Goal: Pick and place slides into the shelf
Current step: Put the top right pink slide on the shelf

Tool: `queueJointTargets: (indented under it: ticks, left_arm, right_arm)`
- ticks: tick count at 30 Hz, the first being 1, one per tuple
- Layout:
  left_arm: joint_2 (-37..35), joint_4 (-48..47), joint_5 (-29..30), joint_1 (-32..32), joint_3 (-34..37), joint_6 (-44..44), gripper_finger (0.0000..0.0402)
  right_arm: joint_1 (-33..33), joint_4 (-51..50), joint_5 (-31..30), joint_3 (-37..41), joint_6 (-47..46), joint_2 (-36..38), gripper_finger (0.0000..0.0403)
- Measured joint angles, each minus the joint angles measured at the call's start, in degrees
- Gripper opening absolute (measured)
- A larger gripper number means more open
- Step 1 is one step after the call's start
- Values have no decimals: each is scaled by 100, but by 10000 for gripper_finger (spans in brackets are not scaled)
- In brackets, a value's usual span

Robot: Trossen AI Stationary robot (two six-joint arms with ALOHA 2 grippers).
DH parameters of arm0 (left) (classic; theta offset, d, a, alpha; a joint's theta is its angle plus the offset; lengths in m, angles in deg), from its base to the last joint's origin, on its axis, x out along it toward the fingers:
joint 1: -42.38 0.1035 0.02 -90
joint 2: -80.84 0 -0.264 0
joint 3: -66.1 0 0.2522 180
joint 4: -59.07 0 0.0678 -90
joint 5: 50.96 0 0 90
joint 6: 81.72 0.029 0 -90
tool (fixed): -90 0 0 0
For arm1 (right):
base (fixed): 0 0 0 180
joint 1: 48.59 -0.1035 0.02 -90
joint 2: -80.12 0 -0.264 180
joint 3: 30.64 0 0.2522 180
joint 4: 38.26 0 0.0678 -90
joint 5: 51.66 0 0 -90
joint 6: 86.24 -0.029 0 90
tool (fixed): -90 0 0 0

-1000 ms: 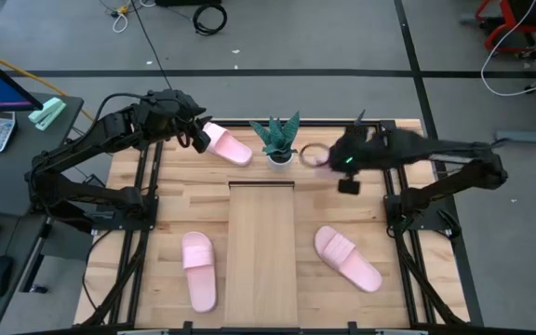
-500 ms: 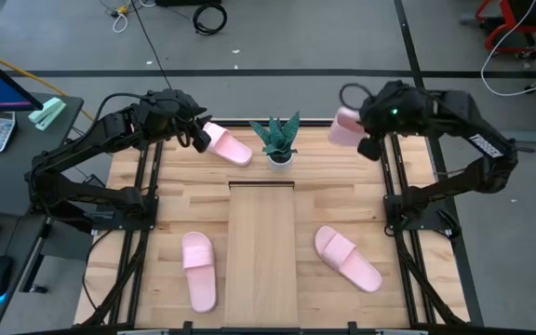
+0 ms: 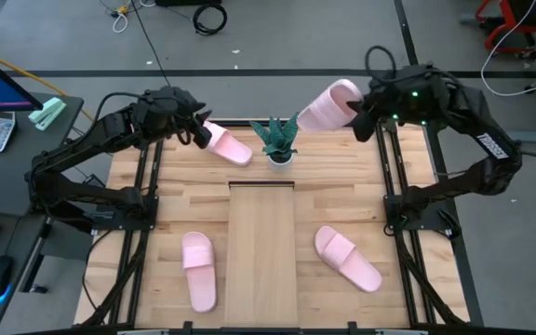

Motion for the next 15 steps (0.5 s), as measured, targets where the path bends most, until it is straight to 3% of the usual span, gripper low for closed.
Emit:
queueJointTargets:
  ticks: [7, 15]
  left_arm:
    - [15, 321, 145, 17, 0, 49, 128]
    - [138, 538, 196, 355, 4, 195, 134]
  right_arm:
    - [-512, 73, -226, 14, -1807, 349, 44]
    - [-2594, -148, -1892, 450, -4166, 486, 44]
